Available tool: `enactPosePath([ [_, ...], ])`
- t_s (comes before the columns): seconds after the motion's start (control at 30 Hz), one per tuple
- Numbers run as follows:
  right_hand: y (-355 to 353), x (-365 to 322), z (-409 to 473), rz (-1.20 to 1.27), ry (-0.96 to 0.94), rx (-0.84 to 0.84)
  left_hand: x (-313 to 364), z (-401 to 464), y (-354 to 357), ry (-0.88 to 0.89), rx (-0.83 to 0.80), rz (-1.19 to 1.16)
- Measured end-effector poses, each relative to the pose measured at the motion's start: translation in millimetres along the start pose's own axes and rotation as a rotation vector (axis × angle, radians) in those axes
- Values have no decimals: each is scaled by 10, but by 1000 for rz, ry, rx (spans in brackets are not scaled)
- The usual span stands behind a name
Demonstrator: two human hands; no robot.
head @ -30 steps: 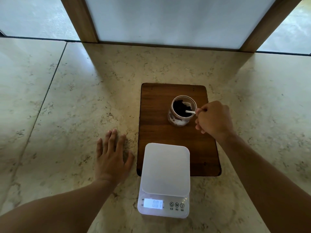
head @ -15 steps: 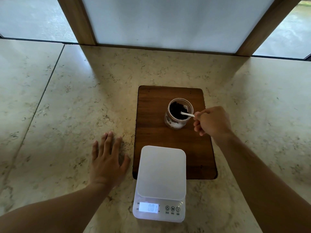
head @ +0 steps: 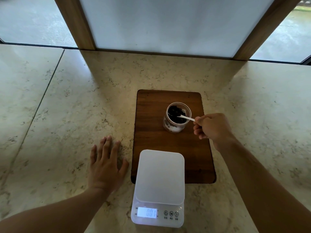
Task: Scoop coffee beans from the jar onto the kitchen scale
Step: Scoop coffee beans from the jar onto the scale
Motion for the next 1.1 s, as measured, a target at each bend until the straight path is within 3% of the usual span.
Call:
enactPosePath([
  [0.77, -72, 48, -39, 79, 8, -51, 10, -10, 3, 9, 3, -3],
  [1.1, -128, -97, -98, 109, -80, -64, -50, 37, 3, -3, 23, -15],
])
Point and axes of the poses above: each hand's wrist, its own z-axis towards the middle knuckle, its own y-axis out of the palm, x = y × z, the point moved 7 cm from there along z, towards the middle knuckle, and after that the axes turned 6 degrees about -y, right-handed, at the moved point
